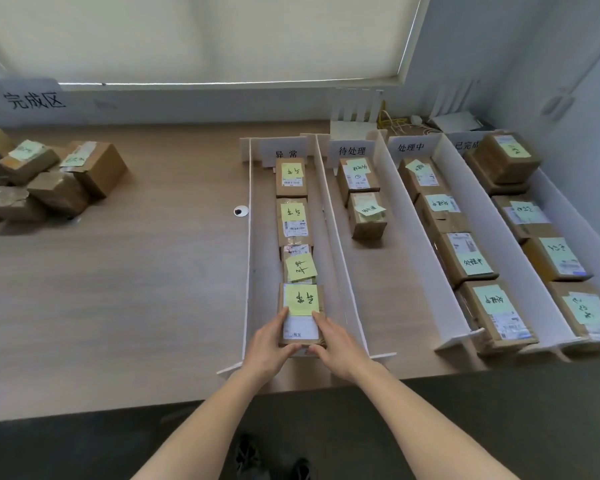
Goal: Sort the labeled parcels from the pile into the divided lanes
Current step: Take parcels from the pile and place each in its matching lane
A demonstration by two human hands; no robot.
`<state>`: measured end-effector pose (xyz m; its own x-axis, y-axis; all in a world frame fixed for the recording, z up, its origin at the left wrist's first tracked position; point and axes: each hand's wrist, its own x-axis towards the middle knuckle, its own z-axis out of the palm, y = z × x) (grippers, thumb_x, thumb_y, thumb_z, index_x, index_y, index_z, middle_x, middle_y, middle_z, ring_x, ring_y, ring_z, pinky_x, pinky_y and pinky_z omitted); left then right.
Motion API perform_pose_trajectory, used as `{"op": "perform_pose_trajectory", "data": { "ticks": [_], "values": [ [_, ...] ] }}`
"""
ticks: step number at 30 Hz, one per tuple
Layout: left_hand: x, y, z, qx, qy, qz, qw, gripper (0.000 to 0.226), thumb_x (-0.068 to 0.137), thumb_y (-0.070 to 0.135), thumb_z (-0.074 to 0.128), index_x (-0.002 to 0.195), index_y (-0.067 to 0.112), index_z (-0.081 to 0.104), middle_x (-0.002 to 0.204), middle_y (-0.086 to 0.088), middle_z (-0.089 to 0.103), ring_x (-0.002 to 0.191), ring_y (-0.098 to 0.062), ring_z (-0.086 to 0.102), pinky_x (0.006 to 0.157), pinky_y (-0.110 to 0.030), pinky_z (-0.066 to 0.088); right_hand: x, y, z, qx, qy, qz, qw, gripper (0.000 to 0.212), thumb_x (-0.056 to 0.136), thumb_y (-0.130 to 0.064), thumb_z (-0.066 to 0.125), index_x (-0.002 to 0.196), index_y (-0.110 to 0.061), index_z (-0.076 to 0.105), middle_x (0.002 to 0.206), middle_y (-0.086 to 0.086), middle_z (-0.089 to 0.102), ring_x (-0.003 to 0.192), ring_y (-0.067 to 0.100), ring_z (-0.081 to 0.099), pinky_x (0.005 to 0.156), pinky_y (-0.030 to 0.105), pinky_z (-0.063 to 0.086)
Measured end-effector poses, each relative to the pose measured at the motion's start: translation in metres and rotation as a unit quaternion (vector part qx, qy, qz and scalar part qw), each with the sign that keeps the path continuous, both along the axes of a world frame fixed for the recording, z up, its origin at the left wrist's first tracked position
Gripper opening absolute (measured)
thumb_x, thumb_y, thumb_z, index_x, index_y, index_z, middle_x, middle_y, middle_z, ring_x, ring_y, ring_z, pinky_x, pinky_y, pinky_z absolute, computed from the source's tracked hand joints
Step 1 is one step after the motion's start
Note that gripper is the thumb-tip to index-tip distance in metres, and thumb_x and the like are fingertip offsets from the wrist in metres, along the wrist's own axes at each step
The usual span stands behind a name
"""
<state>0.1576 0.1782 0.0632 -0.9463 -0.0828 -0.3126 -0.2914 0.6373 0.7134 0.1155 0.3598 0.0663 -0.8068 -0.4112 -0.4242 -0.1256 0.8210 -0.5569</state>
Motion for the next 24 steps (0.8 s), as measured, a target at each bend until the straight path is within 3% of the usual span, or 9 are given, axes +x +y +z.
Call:
{"op": "perform_pose_trajectory", "data": {
  "ticks": [9, 24],
  "values": [
    [-0.018, 0.005, -0.043, -0.045, -0.052, -0.016, 0.997, 0.090, 0.086, 0.040, 0.074, 0.157, 0.028, 0.020, 0.151, 0.004, 0.045, 0.134, -0.017, 0.046, 0.104, -0.035, 0.046, -0.016, 0.001, -0.041, 0.029, -0.023, 0.009, 0.999, 0.076, 0.102, -0.032, 0.057, 0.163, -0.025, 0.012, 0.164, 0.001, 0.025, 0.147, 0.025, 0.033, 0.119, 0.042, 0.033],
    [-0.034, 0.003, -0.071, -0.108, -0.081, -0.039, 0.990, 0.090, 0.087, 0.055, 0.065, 0.156, 0.039, 0.009, 0.154, 0.010, 0.040, 0.133, -0.019, 0.047, 0.097, -0.042, 0.051, -0.032, 0.001, -0.070, 0.034, -0.022, 0.018, 0.999, 0.073, 0.102, -0.027, 0.058, 0.161, -0.027, 0.015, 0.161, 0.000, 0.027, 0.141, 0.026, 0.040, 0.114, 0.043, 0.040]
  ]
}}
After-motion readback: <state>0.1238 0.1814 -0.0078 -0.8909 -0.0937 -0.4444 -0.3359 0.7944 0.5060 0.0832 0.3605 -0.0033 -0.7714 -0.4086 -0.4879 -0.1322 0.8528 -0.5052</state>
